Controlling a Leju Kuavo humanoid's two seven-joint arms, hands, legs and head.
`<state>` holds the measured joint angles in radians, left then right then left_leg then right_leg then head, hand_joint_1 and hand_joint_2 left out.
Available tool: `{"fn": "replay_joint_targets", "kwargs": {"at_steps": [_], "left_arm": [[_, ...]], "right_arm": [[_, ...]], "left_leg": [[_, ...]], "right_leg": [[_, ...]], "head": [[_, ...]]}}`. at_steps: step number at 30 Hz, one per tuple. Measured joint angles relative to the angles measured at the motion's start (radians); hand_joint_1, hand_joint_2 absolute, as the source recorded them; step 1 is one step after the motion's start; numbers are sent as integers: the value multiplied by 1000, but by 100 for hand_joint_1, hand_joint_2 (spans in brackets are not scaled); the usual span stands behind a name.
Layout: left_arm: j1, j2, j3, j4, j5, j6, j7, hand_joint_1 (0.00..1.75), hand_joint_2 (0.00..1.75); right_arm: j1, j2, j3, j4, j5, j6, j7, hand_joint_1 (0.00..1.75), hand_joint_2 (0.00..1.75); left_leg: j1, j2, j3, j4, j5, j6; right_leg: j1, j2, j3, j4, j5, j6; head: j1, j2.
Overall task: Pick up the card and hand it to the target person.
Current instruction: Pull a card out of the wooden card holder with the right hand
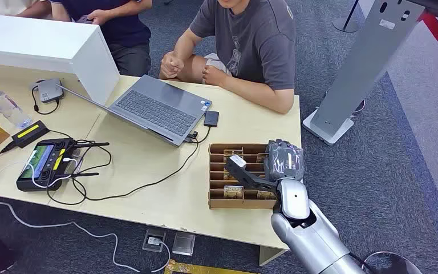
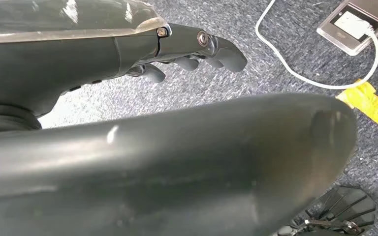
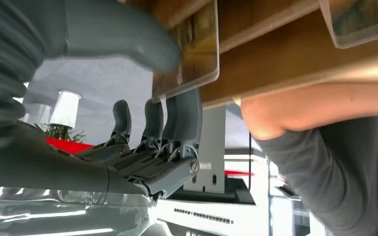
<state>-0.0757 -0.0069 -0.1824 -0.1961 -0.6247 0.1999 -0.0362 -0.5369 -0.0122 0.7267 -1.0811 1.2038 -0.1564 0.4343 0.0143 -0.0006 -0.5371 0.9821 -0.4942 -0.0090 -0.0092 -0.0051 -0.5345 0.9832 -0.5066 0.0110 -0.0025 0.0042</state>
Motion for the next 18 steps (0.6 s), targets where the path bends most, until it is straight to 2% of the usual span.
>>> {"fn": "replay_joint_targets", "kwargs": {"at_steps": [10, 18], "left_arm": [[0, -4, -10, 0, 0, 0, 0, 0, 0], [0, -7, -18, 0, 0, 1, 0, 0, 0]], "right_arm": [[1, 0, 0, 0, 2, 1, 0, 108, 175], [0, 1, 0, 6, 11, -6, -5, 117, 175]], "left_leg": [[0, 0, 0, 0, 0, 0], [0, 0, 0, 0, 0, 0]], "right_leg": [[0, 0, 0, 0, 0, 0], [0, 0, 0, 0, 0, 0]], "head": [[0, 0], [0, 0]]}}
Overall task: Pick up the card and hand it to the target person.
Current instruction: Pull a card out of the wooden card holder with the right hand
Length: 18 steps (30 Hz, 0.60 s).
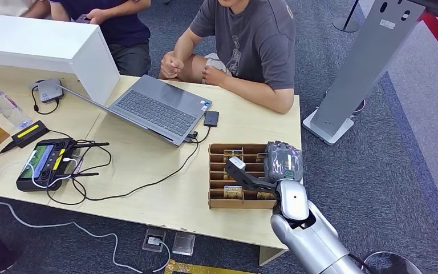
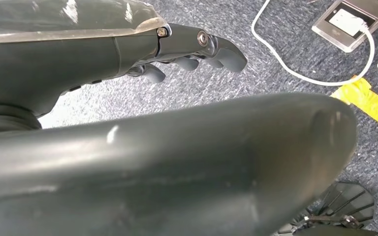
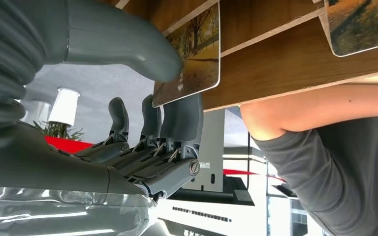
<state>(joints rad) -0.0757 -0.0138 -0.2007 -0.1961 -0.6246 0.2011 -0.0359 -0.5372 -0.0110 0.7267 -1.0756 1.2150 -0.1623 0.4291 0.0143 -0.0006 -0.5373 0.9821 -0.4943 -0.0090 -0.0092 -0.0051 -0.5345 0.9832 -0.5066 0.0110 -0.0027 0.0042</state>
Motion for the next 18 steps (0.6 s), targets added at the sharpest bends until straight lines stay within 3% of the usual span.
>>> {"fn": "replay_joint_targets", "kwargs": {"at_steps": [6, 10, 12, 18], "left_arm": [[0, -1, 0, 0, 0, 2, 0, 0, 0], [0, -1, -1, 0, 4, 2, 0, 0, 0], [0, -1, -1, 0, 4, 2, 0, 0, 0], [0, -1, -4, 0, 8, 2, 0, 0, 0]], "right_arm": [[-1, 0, 0, 2, 2, -2, -3, 117, 175], [-3, 4, 0, 10, 2, -2, -7, 159, 175], [-3, 6, 0, 11, 3, -1, -8, 167, 175], [-2, 9, 0, 12, 7, 1, -14, 161, 175]], "left_leg": [[0, 0, 0, 0, 0, 0], [0, 0, 0, 0, 0, 0], [0, 0, 0, 0, 0, 0], [0, 0, 1, 0, 0, 0]], "right_leg": [[0, 0, 0, 0, 0, 0], [0, 0, 0, 0, 0, 0], [0, 0, 0, 0, 0, 0], [0, 0, 1, 0, 0, 0]], "head": [[0, 0], [0, 0], [0, 0], [0, 0]]}}
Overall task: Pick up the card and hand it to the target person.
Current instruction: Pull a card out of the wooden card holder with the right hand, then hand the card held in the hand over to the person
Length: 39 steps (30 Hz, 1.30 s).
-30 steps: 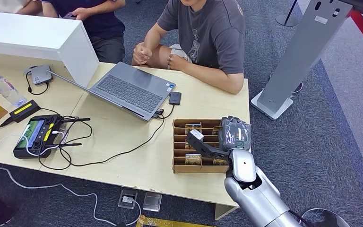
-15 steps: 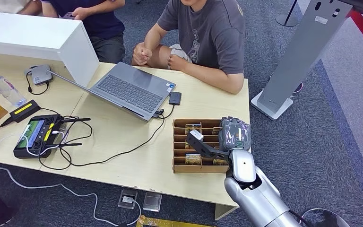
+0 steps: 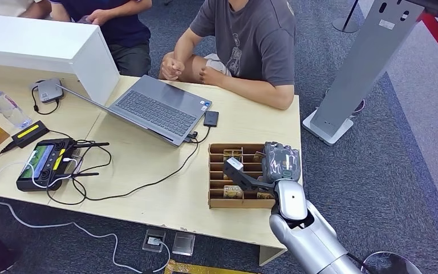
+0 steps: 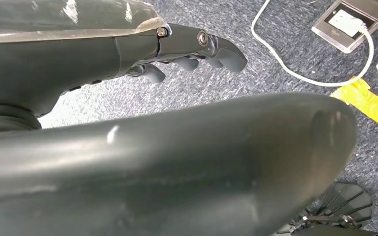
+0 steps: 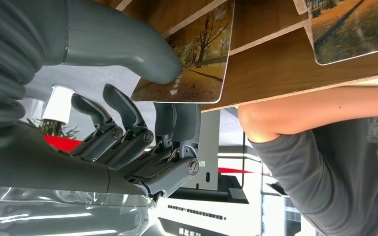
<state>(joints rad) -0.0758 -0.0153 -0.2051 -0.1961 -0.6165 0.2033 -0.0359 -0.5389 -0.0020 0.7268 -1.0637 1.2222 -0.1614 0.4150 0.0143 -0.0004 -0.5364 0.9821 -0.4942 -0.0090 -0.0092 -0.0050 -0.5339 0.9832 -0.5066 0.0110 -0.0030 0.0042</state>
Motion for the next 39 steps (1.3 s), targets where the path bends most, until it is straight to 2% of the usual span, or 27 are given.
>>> {"fn": "replay_joint_targets", "kwargs": {"at_steps": [4, 11, 26, 34, 39], "left_arm": [[0, 0, -3, 0, 1, 0, 0, 0, 0], [0, 0, -11, 0, 15, 0, 0, 0, 0], [1, 0, -28, 0, 41, 1, -6, 0, 0], [1, 0, -29, 0, 50, 5, -10, 0, 0], [1, 0, -30, 0, 52, 9, -12, 0, 0]], "right_arm": [[0, 1, 0, -1, 2, -1, -4, 151, 175], [12, 0, -1, -33, -3, 11, -10, 149, 175], [20, -30, -17, -274, -42, 107, -16, 151, 175], [19, -54, -28, -390, -50, 106, -16, 150, 175], [19, -67, -40, -457, -40, 54, -31, 154, 175]], "left_leg": [[0, 0, 0, 0, 0, 0], [0, 0, 0, 0, 0, 0], [0, 0, -1, 0, 0, 0], [0, 0, -1, 0, 0, 0], [0, 0, -2, 0, 0, 0]], "right_leg": [[0, 0, 0, 0, 0, 0], [0, 0, 0, 0, 0, 0], [0, 0, -1, 0, 0, 0], [0, 0, -1, 0, 0, 0], [0, 0, -2, 0, 0, 0]], "head": [[0, 0], [0, 0], [0, 0], [0, 0], [0, 0]]}}
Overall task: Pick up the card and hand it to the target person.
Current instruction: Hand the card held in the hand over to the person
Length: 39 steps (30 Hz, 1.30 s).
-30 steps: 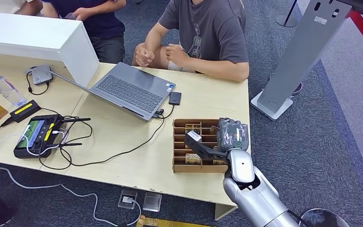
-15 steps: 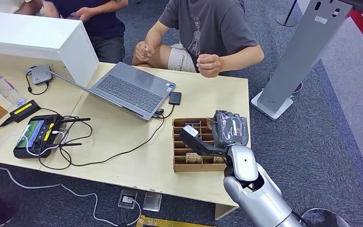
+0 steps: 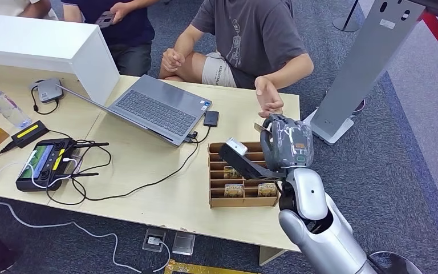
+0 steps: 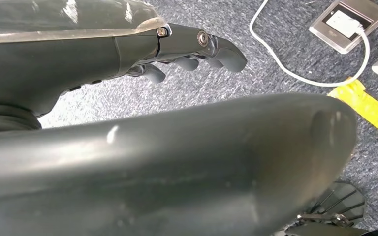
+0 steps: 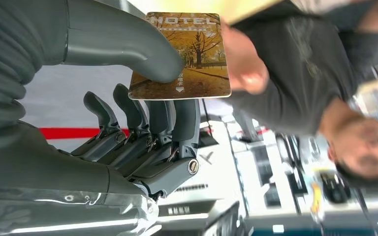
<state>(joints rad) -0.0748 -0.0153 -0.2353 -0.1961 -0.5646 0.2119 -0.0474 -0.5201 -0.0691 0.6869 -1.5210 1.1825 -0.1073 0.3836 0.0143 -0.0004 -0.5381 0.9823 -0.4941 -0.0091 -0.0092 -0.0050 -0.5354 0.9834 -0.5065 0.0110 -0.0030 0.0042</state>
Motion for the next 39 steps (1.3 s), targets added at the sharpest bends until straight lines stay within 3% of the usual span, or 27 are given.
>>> {"fn": "replay_joint_targets", "kwargs": {"at_steps": [10, 23, 24, 25, 26, 28, 30, 39], "left_arm": [[-1, 0, -24, 0, -6, -6, -12, 0, 0], [-4, 0, -71, 0, -8, -14, -21, 0, 0], [-4, 1, -73, 0, -5, -14, -19, 0, 0], [-4, 1, -74, 0, -2, -14, -18, 0, 0], [-4, 1, -75, 0, 1, -14, -17, 0, 0], [-4, 1, -78, 0, 6, -13, -16, 0, 0], [-4, 1, -83, 0, 14, -11, -15, 0, 0], [-4, 3, -90, 0, 29, -11, -6, 0, 0]], "right_arm": [[-69, -5, -12, -1, 49, -123, -59, 151, 175], [-199, 35, -2, 329, 57, -172, -71, 146, 175], [-205, 41, 0, 354, 63, -176, -71, 141, 175], [-211, 47, 2, 378, 70, -180, -71, 122, 175], [-217, 53, 5, 402, 77, -183, -71, 99, 175], [-226, 65, 11, 445, 85, -188, -72, 30, 175], [-231, 78, 17, 483, 86, -192, -75, 0, 175], [-232, 113, 36, 563, 70, -215, -72, 0, 175]], "left_leg": [[0, 0, -1, 0, 0, 0], [0, -1, -1, 0, 0, 0], [0, -1, -1, 0, 0, 0], [0, -1, -1, 0, 0, 0], [0, -1, -1, 0, 0, 0], [0, -1, -1, 0, 0, 0], [0, -1, -1, 0, 0, 0], [0, -1, -1, 0, 0, 0]], "right_leg": [[0, 0, 0, 0, 0, 0], [0, -1, 0, 1, 0, 0], [0, -1, 0, 1, 0, 0], [0, -1, 0, 1, 0, 0], [0, -1, 0, 1, 0, 0], [0, -1, 0, 1, 0, 0], [0, -1, 0, 1, 0, 0], [0, -1, -1, 1, 0, 0]], "head": [[0, 0], [0, 0], [0, 0], [0, 0], [0, 0], [0, 0], [0, 0], [0, 0]]}}
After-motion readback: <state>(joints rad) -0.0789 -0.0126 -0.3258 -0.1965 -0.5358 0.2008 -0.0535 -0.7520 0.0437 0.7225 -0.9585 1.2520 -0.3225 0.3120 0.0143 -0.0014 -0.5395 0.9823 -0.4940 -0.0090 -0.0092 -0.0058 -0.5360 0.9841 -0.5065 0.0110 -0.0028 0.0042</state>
